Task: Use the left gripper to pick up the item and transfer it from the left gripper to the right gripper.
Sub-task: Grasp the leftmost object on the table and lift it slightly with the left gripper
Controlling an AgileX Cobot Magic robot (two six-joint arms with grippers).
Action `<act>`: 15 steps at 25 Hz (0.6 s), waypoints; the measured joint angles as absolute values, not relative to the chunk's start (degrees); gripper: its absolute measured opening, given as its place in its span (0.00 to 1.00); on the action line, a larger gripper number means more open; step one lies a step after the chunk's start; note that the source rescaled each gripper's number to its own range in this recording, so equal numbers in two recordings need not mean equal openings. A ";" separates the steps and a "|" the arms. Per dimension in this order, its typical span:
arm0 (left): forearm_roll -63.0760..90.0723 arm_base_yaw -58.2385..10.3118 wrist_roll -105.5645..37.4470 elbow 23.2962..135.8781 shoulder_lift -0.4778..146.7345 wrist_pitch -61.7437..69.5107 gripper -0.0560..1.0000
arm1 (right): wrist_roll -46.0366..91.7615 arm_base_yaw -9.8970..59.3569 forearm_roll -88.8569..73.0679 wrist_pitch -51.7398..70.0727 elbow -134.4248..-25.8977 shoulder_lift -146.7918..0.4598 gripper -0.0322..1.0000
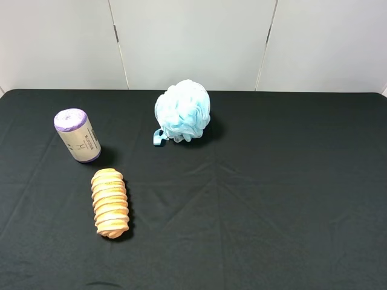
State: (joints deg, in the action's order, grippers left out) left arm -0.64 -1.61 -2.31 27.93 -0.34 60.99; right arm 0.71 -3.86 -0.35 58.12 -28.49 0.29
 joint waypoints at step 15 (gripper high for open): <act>-0.64 -1.61 -2.31 27.93 -0.34 60.99 0.97 | 0.71 -3.86 -0.35 58.12 -28.49 0.29 1.00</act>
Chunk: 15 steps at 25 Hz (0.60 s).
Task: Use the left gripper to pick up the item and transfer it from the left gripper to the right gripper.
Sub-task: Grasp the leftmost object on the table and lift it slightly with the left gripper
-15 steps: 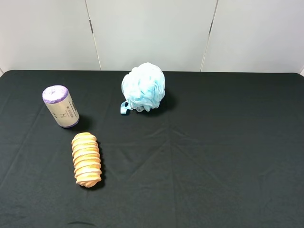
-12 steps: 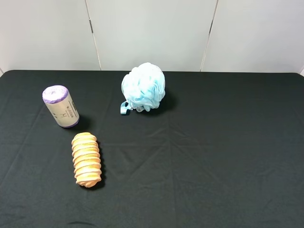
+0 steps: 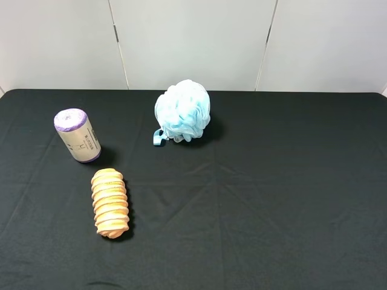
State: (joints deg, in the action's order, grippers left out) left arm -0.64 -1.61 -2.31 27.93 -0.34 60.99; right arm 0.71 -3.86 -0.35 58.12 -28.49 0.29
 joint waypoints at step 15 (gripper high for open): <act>-0.64 -1.61 -2.31 27.93 -0.34 60.79 0.97 | 0.71 -3.86 -0.35 58.19 -28.49 0.29 1.00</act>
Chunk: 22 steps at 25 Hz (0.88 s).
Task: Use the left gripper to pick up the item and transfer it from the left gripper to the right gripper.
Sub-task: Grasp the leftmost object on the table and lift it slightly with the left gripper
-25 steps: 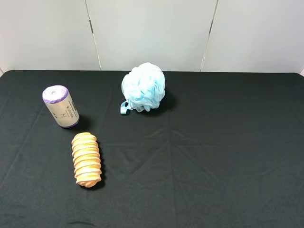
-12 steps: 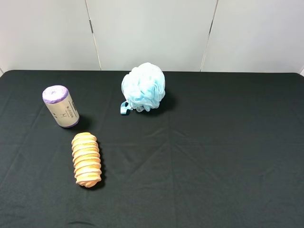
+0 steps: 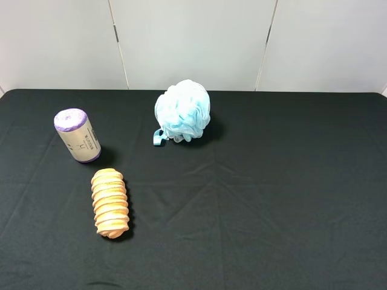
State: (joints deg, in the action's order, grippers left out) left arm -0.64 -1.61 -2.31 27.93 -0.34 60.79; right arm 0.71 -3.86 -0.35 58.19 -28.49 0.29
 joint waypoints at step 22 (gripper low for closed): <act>-0.64 -1.61 -2.31 39.32 12.94 66.61 0.97 | 0.71 -3.86 -0.35 58.14 -28.49 0.29 1.00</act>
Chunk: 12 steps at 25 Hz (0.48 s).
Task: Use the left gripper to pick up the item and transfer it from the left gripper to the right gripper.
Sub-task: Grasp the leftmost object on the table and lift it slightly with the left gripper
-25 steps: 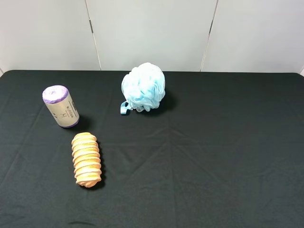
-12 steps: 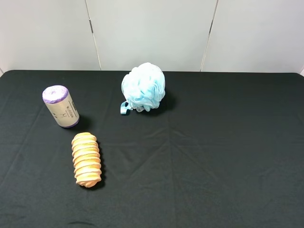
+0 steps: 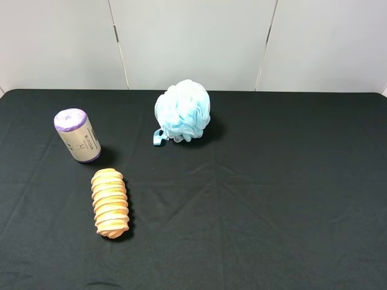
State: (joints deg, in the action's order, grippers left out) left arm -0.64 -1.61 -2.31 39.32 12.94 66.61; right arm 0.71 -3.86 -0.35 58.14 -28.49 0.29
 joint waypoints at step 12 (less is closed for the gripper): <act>-0.54 -1.61 -2.31 53.42 37.06 66.77 0.97 | 0.71 -3.86 -0.35 58.14 -28.49 0.29 1.00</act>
